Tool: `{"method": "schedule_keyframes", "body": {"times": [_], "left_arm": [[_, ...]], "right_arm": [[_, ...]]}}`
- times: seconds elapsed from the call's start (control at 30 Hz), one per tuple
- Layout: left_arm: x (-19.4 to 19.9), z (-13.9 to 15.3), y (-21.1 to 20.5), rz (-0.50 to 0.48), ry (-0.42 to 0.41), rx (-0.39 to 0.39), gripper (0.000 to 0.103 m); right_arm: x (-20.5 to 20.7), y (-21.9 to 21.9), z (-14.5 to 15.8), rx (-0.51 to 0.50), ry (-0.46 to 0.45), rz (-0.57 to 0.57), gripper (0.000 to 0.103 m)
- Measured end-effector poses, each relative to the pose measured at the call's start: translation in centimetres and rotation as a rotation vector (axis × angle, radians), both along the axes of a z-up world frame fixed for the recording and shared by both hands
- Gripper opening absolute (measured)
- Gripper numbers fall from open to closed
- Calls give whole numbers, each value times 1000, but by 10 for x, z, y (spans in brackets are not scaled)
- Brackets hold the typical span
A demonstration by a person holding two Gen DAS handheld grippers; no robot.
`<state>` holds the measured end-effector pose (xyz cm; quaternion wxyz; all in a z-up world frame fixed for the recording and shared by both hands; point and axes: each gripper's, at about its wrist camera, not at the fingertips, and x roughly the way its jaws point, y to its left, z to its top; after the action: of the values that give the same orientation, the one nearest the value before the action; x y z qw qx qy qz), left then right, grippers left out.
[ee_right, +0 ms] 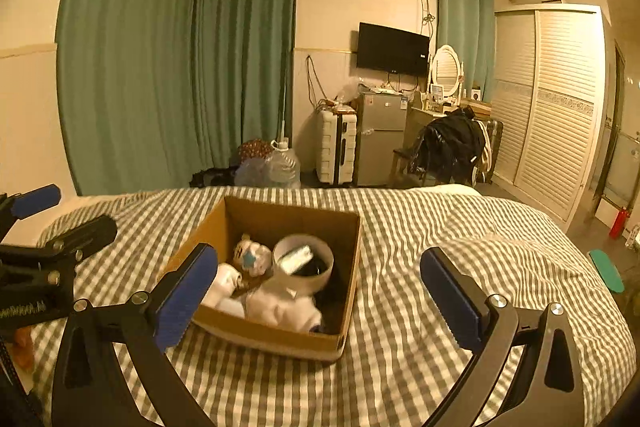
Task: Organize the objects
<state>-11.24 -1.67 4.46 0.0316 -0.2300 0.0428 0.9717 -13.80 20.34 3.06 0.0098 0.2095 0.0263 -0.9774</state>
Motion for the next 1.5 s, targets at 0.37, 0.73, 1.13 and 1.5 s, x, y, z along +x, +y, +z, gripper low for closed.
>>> {"method": "schedule_keyframes", "body": {"times": [0.37, 0.73, 1.13, 1.5], "left_arm": [[4, -19, -16, 30, -46, 70, 102], [6, -15, -17, 40, -40, 72, 102], [11, -12, -11, 42, -12, 30, 103], [10, -14, -9, 60, -25, -3, 103]], "right_arm": [[16, 6, -19, 35, 31, -68, 102], [18, 2, -17, 36, 30, -46, 102], [16, -2, -19, 41, 18, -39, 102], [16, -3, -20, 45, 12, -35, 102]]}}
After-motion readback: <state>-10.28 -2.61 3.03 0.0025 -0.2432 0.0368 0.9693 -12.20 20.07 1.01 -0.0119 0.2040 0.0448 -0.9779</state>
